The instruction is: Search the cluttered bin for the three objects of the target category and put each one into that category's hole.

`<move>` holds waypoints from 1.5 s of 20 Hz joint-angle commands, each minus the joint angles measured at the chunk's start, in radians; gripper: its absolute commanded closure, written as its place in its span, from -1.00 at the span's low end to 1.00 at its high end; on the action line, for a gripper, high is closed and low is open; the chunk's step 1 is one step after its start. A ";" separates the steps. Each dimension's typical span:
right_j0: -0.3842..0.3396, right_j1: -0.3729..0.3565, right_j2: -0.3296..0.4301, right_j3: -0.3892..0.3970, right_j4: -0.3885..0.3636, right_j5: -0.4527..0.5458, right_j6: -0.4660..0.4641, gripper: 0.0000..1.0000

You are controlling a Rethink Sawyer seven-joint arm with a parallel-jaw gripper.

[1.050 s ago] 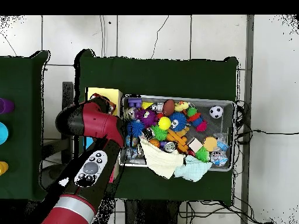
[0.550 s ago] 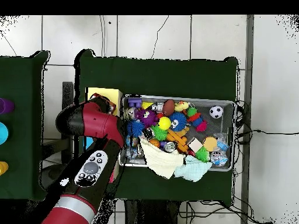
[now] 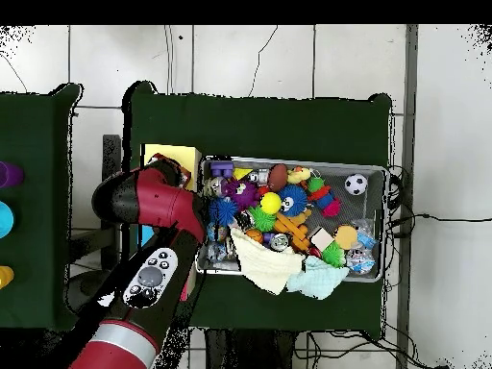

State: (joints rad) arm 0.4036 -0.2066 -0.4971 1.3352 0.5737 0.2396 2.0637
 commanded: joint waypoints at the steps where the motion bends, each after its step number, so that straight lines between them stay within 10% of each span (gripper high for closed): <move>1: -0.034 -0.015 0.125 0.076 0.011 0.046 0.193 1.00; 30: 0.005 -0.104 0.058 0.093 0.002 0.203 0.210 1.00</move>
State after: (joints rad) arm 0.4088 -0.2502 -0.4974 1.3467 0.5731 0.2917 2.0635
